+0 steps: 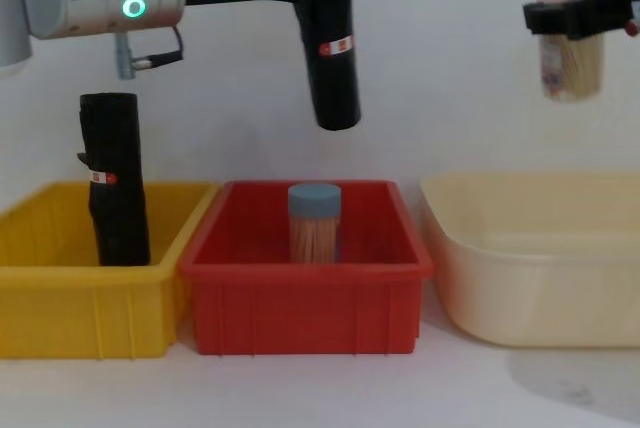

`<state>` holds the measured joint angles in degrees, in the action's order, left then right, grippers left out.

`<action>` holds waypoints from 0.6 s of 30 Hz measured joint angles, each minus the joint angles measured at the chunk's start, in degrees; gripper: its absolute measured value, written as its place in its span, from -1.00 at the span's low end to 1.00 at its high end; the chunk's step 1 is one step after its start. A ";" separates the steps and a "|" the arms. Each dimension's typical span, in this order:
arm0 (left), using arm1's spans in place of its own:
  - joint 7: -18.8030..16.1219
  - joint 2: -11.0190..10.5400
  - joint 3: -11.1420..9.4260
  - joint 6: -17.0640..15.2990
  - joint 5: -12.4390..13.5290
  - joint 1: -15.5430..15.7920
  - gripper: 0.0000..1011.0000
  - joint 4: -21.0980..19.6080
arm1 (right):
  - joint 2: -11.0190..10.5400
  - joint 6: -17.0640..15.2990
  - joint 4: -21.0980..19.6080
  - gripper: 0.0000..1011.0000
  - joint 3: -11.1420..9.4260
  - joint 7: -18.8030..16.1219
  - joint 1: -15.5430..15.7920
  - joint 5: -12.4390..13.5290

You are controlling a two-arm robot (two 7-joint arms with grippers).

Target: Pick up the garbage bag with the one hand and transfer it to the other hand.

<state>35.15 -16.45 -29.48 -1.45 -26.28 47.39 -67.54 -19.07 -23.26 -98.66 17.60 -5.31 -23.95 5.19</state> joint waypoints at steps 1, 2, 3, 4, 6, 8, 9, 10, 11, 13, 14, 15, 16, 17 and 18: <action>0.35 0.26 -0.12 0.21 -0.05 0.23 0.00 0.42 | -0.07 -0.26 0.23 0.29 -0.18 0.03 0.00 -0.02; 1.20 0.83 -0.39 0.69 -0.22 0.77 0.00 1.45 | -0.15 -0.68 0.61 0.29 -0.42 0.04 -0.04 -0.06; 1.57 1.07 -0.49 0.89 -0.34 1.01 0.00 1.86 | -0.20 -0.91 0.84 0.29 -0.53 0.04 -0.08 -0.06; 2.43 1.62 -0.71 1.36 -0.64 1.51 0.00 2.68 | -0.27 -1.25 1.33 0.29 -0.77 -0.02 -0.18 -0.07; 3.24 2.28 -0.95 1.78 -0.93 2.12 0.00 3.67 | -0.31 -1.57 1.87 0.29 -0.99 -0.18 -0.32 -0.06; 4.55 3.11 -1.28 2.47 -1.39 2.92 0.00 4.87 | -0.35 -1.99 2.51 0.29 -1.26 -0.51 -0.47 0.05; 4.83 3.42 -1.39 2.60 -1.47 3.20 0.00 5.29 | -0.35 -2.13 2.71 0.29 -1.35 -0.70 -0.51 0.12; 5.40 3.76 -1.54 2.89 -1.63 3.50 0.00 5.74 | -0.35 -2.35 3.26 0.29 -1.52 -0.95 -0.61 0.24; 6.27 4.53 -1.87 3.41 -1.86 4.19 0.00 6.74 | -0.35 -2.42 3.40 0.29 -1.57 -1.08 -0.63 0.30; 6.92 5.10 -2.20 3.85 -1.97 4.77 0.00 7.60 | -0.35 -2.56 3.90 0.29 -1.72 -1.34 -0.66 0.45; 7.25 5.40 -2.37 4.08 -2.00 5.06 0.00 8.04 | -0.33 -2.63 4.33 0.29 -1.88 -1.53 -0.69 0.56; 7.79 6.00 -2.72 4.52 -2.02 5.66 0.00 8.91 | -0.31 -2.67 4.49 0.29 -1.95 -1.62 -0.70 0.62; 8.02 6.40 -2.98 4.74 -2.02 6.06 0.00 9.59 | -0.29 -2.70 4.64 0.29 -2.02 -1.66 -0.70 0.66; 8.48 6.96 -3.32 5.33 -1.94 6.64 0.00 10.65 | -0.26 -2.71 4.88 0.29 -2.18 -1.78 -0.70 0.71; 8.64 7.39 -3.55 5.63 -1.87 7.07 0.00 11.44 | -0.24 -2.72 5.01 0.29 -2.27 -1.85 -0.69 0.74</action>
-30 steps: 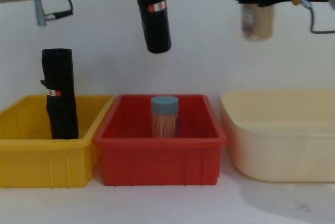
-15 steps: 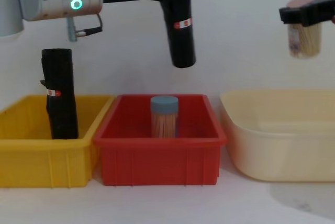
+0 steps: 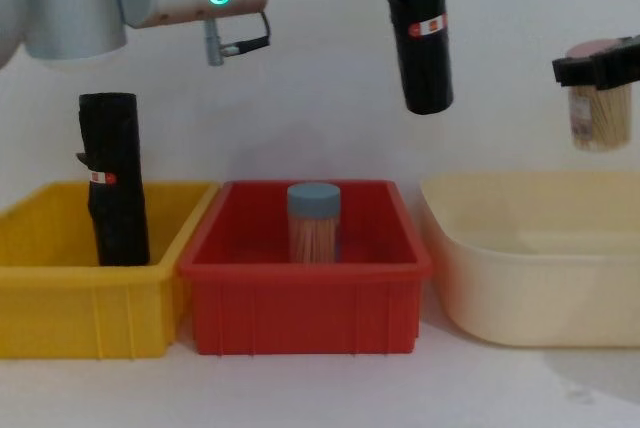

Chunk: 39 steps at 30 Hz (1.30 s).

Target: Pick up the garbage bag with the one hand and transfer it to the other hand.

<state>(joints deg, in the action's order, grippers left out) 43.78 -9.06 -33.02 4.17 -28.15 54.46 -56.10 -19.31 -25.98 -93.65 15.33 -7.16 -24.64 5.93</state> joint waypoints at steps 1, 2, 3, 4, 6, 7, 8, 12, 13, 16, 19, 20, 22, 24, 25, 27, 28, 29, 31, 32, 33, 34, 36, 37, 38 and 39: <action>0.13 0.33 -0.18 0.31 0.08 0.32 0.00 0.64 | 0.01 0.00 0.12 0.29 -0.09 -0.04 0.00 0.03; 0.44 0.98 -0.52 1.12 0.40 0.98 0.00 2.02 | 0.07 0.00 0.37 0.29 -0.26 -0.08 0.06 0.07; 0.44 0.98 -0.52 1.12 0.40 0.98 0.00 2.02 | 0.07 0.00 0.37 0.29 -0.26 -0.08 0.06 0.07; 0.61 1.63 -0.87 1.78 0.70 1.60 0.00 3.41 | 0.14 0.02 0.64 0.29 -0.46 -0.10 0.11 0.10; 0.96 2.59 -1.36 2.70 1.10 2.52 0.00 5.40 | 0.22 0.10 0.97 0.29 -0.71 -0.13 0.17 0.13; 1.03 2.86 -1.50 2.95 1.21 2.78 0.00 6.00 | 0.24 0.13 1.05 0.29 -0.78 -0.14 0.20 0.14; 1.13 3.11 -1.62 3.23 1.34 3.02 0.00 6.52 | 0.26 0.15 1.14 0.29 -0.86 -0.14 0.23 0.15; 1.52 4.31 -2.18 4.46 1.87 4.17 0.00 8.97 | 0.38 0.25 1.52 0.32 -1.16 -0.17 0.31 0.17; 1.59 4.48 -2.26 4.63 1.95 4.35 0.00 9.36 | 0.39 0.28 1.57 0.34 -1.20 -0.18 0.32 0.18; 1.78 5.04 -2.53 5.24 2.23 4.88 0.00 10.56 | 0.44 0.37 1.74 0.57 -1.36 -0.19 0.37 0.19; 1.90 5.49 -2.73 5.69 2.40 5.32 0.00 11.45 | 0.48 0.41 1.89 0.73 -1.46 -0.21 0.42 0.21; 1.95 5.68 -2.84 5.87 2.49 5.50 0.00 11.87 | 0.50 0.43 1.93 0.78 -1.52 -0.22 0.43 0.21; 2.02 5.84 -2.93 6.03 2.58 5.65 0.00 12.22 | 0.52 0.45 1.97 0.90 -1.55 -0.23 0.44 0.22; 2.09 6.03 -3.03 6.25 2.66 5.87 0.00 12.63 | 0.53 0.47 2.02 0.95 -1.57 -0.24 0.45 0.22; 2.10 6.09 -3.07 6.33 2.69 5.93 0.00 12.76 | 0.54 0.48 2.02 0.98 -1.58 -0.28 0.46 0.23; 2.13 6.20 -3.12 6.44 2.74 6.03 0.00 13.00 | 0.54 0.54 2.02 0.98 -1.58 -0.43 0.48 0.22; 2.16 6.30 -3.17 6.55 2.78 6.12 0.00 13.20 | 0.54 0.58 2.02 0.98 -1.58 -0.54 0.49 0.23; 2.17 6.35 -3.19 6.60 2.80 6.16 0.00 13.31 | 0.51 0.67 2.00 0.98 -1.57 -0.80 0.52 0.27; 2.21 6.47 -3.26 6.72 2.86 6.29 0.00 13.56 | 0.38 0.86 1.86 0.98 -1.46 -1.36 0.59 0.37; 2.23 6.51 -3.28 6.77 2.87 6.32 0.00 13.64 | 0.33 0.96 1.81 0.98 -1.42 -1.66 0.61 0.43; 2.24 6.54 -3.30 6.80 2.90 6.35 0.00 13.71 | 0.26 1.07 1.72 0.98 -1.35 -1.90 0.63 0.49; 2.26 6.59 -3.33 6.85 2.93 6.42 0.00 13.83 | 0.20 1.16 1.64 0.98 -1.31 -2.17 0.65 0.56; 2.27 6.65 -3.35 6.90 2.95 6.47 0.00 13.96 | -0.02 1.49 1.39 0.98 -1.15 -3.16 0.70 0.81; 2.29 6.71 -3.37 6.94 2.97 6.50 0.00 14.07 | -0.08 1.60 1.31 0.98 -1.09 -3.48 0.72 0.90; 2.29 6.73 -3.38 6.97 2.98 6.53 0.00 14.12 | -0.28 1.86 1.11 0.98 -0.97 -4.28 0.78 1.13; 2.29 6.75 -3.39 6.99 2.99 6.55 0.00 14.16 | -0.36 1.95 1.03 0.98 -0.91 -4.56 0.79 1.23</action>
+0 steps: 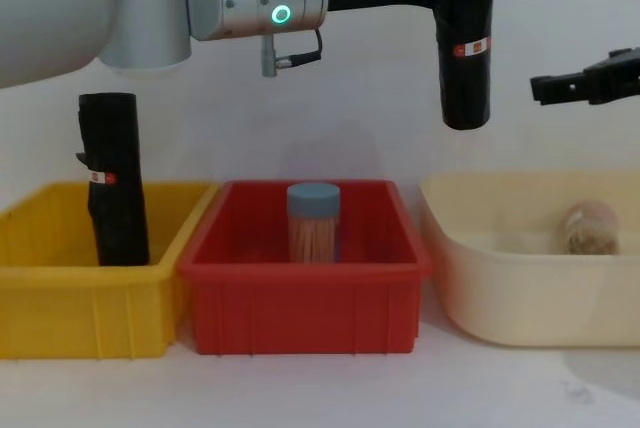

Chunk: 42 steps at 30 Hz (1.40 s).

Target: Pick up the garbage bag with the one hand and transfer it to the other hand.

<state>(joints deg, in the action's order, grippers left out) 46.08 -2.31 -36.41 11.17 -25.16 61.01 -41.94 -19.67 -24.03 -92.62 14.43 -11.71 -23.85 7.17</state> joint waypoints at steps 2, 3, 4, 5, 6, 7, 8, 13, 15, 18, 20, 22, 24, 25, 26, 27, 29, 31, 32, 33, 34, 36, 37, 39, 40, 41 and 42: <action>0.01 0.06 -0.03 0.07 0.02 0.06 0.00 0.13 | -0.30 0.43 -0.27 0.98 0.20 -1.25 0.03 0.35; 0.02 0.07 -0.04 0.08 0.03 0.07 0.00 0.16 | -0.40 0.63 -0.34 0.98 0.28 -1.77 0.03 0.52; 0.02 0.10 -0.05 0.10 0.03 0.09 0.00 0.21 | -0.58 0.96 -0.47 0.98 0.44 -2.61 0.03 0.78; 0.03 0.12 -0.06 0.11 0.04 0.10 0.00 0.24 | -0.58 0.96 -0.47 0.98 0.44 -2.61 0.03 0.78; 0.03 0.14 -0.06 0.13 0.04 0.11 0.00 0.26 | -0.77 1.28 -0.56 0.98 0.66 -3.44 0.02 1.04; 0.04 0.15 -0.07 0.15 0.05 0.13 0.00 0.31 | -0.85 1.46 -0.58 0.98 0.77 -3.84 0.00 1.17; 0.04 0.16 -0.08 0.17 0.06 0.14 0.00 0.34 | -0.93 1.63 -0.59 0.98 0.89 -4.25 -0.03 1.29; 0.07 0.22 -0.12 0.22 0.09 0.21 0.00 0.43 | -1.21 2.95 -0.15 0.98 2.00 -7.21 -0.77 2.16; 0.09 0.23 -0.13 0.23 0.10 0.22 0.00 0.48 | -1.21 3.50 0.27 0.98 2.52 -8.25 -1.16 2.47; 0.09 0.25 -0.14 0.25 0.12 0.24 0.00 0.52 | -1.01 4.02 0.94 0.98 3.12 -8.98 -1.72 2.70; 0.10 0.25 -0.14 0.25 0.13 0.24 0.00 0.53 | -0.63 4.36 1.57 0.98 3.50 -9.20 -2.19 2.83; 0.10 0.26 -0.14 0.27 0.13 0.25 0.00 0.56 | -0.41 4.57 1.94 0.98 3.64 -9.23 -2.41 2.91; 0.10 0.28 -0.14 0.28 0.13 0.26 0.00 0.57 | 0.11 4.91 2.73 0.98 3.97 -9.22 -2.91 2.94; 0.10 0.28 -0.13 0.28 0.13 0.27 0.00 0.58 | 0.26 5.00 2.86 0.98 4.03 -9.17 -3.04 2.94; 0.10 0.28 -0.14 0.28 0.13 0.27 0.00 0.58 | 0.41 5.08 3.12 0.98 4.13 -9.08 -3.16 2.94; 0.10 0.29 -0.14 0.29 0.13 0.28 0.00 0.59 | 0.74 5.24 3.48 0.98 4.30 -8.72 -3.42 2.91; 0.09 0.30 -0.14 0.30 0.14 0.28 0.00 0.60 | 1.12 5.36 3.95 0.98 4.44 -8.27 -3.68 2.75; 0.10 0.30 -0.14 0.30 0.13 0.30 0.00 0.61 | 1.66 5.44 4.55 0.98 4.58 -7.36 -4.03 2.38; 0.10 0.31 -0.13 0.31 0.13 0.30 0.00 0.62 | 1.85 5.45 4.75 0.98 4.61 -7.07 -4.15 2.25; 0.10 0.31 -0.13 0.31 0.13 0.30 0.00 0.62 | 2.10 5.45 5.00 0.98 4.67 -6.76 -4.29 2.06; 0.10 0.31 -0.14 0.31 0.13 0.30 0.00 0.63 | 2.48 5.45 5.37 0.98 4.75 -6.17 -4.51 1.82; 0.09 0.31 -0.13 0.31 0.13 0.30 0.00 0.64 | 2.81 5.45 5.68 0.98 4.80 -5.58 -4.71 1.51; 0.09 0.31 -0.13 0.31 0.12 0.30 0.00 0.65 | 3.13 5.45 6.01 0.98 4.85 -5.15 -4.92 1.28; 0.09 0.31 -0.14 0.31 0.12 0.30 0.00 0.65 | 3.49 5.45 6.38 0.98 4.93 -4.85 -5.17 1.10; 0.09 0.31 -0.13 0.31 0.12 0.30 0.00 0.65 | 3.64 5.45 6.53 0.98 4.97 -4.68 -5.28 1.00; 0.09 0.31 -0.13 0.31 0.12 0.31 0.00 0.65 | 3.94 5.45 6.79 0.98 5.03 -4.51 -5.51 0.90; 0.09 0.31 -0.13 0.31 0.12 0.30 0.00 0.65 | 4.14 5.45 6.92 0.98 5.07 -4.43 -5.67 0.84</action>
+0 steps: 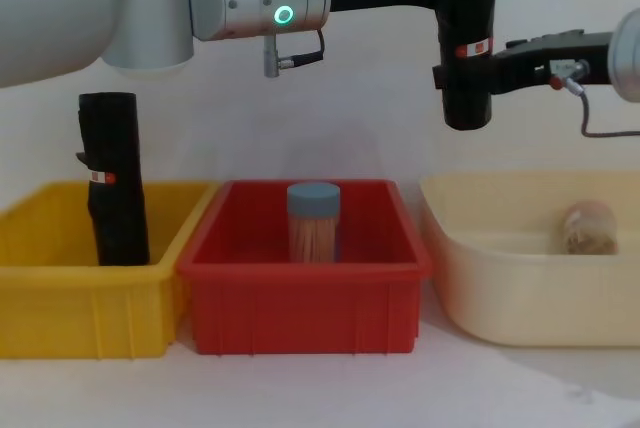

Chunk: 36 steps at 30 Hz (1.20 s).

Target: Pick up the garbage bag with the one hand and transfer it to the other hand.

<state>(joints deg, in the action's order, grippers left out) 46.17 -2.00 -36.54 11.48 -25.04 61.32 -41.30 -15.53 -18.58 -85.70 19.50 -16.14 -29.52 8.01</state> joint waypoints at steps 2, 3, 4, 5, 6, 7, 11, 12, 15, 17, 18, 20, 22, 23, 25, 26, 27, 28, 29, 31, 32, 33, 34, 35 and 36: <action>0.00 0.00 0.00 0.00 0.00 0.00 0.00 0.00 | 0.46 0.00 0.41 0.98 0.16 0.24 -0.35 -0.19; 0.00 0.00 0.00 0.00 0.00 0.00 0.00 0.00 | 0.67 0.00 0.59 0.98 0.21 0.31 -0.51 -0.25; 0.00 0.00 0.00 0.00 0.00 0.00 0.00 0.00 | 0.78 0.00 0.68 0.98 0.23 0.38 -0.65 -0.31; 0.00 0.00 0.00 0.00 0.00 0.00 0.00 0.00 | 1.18 0.00 1.01 0.98 0.34 0.57 -0.91 -0.42; 0.00 0.00 0.00 0.00 0.00 0.00 0.00 0.00 | 1.36 -0.01 1.18 0.98 0.37 0.70 -1.04 -0.51; 0.00 0.00 0.00 0.00 0.00 0.00 0.00 0.00 | 1.62 -0.01 1.37 0.98 0.39 0.80 -1.23 -0.56; 0.00 0.00 0.00 0.00 0.00 0.00 0.00 0.00 | 2.66 -0.11 2.47 0.98 0.56 1.37 -1.97 -0.85; 0.00 0.00 0.00 0.00 0.00 0.00 0.00 0.00 | 3.02 -0.19 2.82 0.98 0.59 1.58 -2.23 -0.97; 0.00 0.00 0.00 0.00 0.00 0.00 0.00 0.00 | 3.63 -0.29 3.38 0.98 0.65 1.91 -2.66 -1.16; 0.00 0.00 0.00 0.00 0.00 0.00 0.00 0.00 | 3.88 -0.32 3.62 0.93 0.67 2.04 -2.83 -1.23; 0.00 0.00 0.00 0.00 0.00 0.00 0.00 0.00 | 4.08 -0.35 3.84 0.89 0.70 2.13 -2.98 -1.28; 0.00 0.00 0.00 0.00 0.00 0.00 0.00 0.01 | 4.28 -0.39 4.06 0.81 0.73 2.24 -3.12 -1.35; -0.01 0.00 0.00 0.00 0.00 0.00 0.00 0.00 | 4.53 -0.43 4.32 0.72 0.75 2.41 -3.31 -1.43; 0.00 0.00 0.00 0.00 0.00 0.00 0.00 0.00 | 4.60 -0.44 4.39 0.66 0.76 2.46 -3.36 -1.45; -0.01 0.00 0.00 0.00 0.00 0.00 0.00 0.00 | 4.74 -0.46 4.54 0.59 0.77 2.53 -3.46 -1.49; -0.01 0.00 0.00 0.00 0.00 0.00 0.00 0.00 | 4.85 -0.47 4.65 0.48 0.79 2.59 -3.54 -1.52; -0.01 0.00 0.01 -0.01 0.00 0.00 0.00 0.00 | 4.97 -0.49 4.76 0.41 0.80 2.65 -3.62 -1.55; -0.01 0.00 0.00 0.00 0.00 0.00 0.00 0.00 | 5.01 -0.50 4.80 0.37 0.80 2.68 -3.66 -1.57; -0.01 0.00 0.00 0.00 0.00 0.00 0.00 0.00 | 5.06 -0.50 4.85 0.33 0.80 2.72 -3.69 -1.58; -0.01 0.00 0.00 0.00 0.00 0.00 0.00 0.00 | 5.19 -0.52 4.97 0.19 0.82 2.81 -3.77 -1.61; -0.01 0.00 0.01 0.00 0.00 0.00 0.00 0.00 | 5.22 -0.52 5.00 0.13 0.82 2.83 -3.80 -1.62; -0.01 -0.01 0.01 0.00 0.00 0.00 0.00 0.00 | 5.26 -0.53 5.02 0.05 0.82 2.84 -3.82 -1.63; -0.01 0.00 0.00 0.00 0.00 0.00 0.00 0.01 | 5.32 -0.54 5.09 0.03 0.82 2.87 -3.86 -1.64; -0.01 -0.01 0.01 0.00 0.00 0.00 0.00 0.00 | 5.34 -0.54 5.11 0.02 0.83 2.88 -3.87 -1.65; -0.01 0.00 0.01 0.00 0.00 0.00 0.00 0.00 | 5.36 -0.55 5.13 0.02 0.83 2.89 -3.88 -1.65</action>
<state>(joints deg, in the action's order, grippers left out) 46.16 -2.00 -36.54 11.47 -25.04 61.31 -41.30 -10.17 -19.12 -80.57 20.33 -13.26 -33.40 6.36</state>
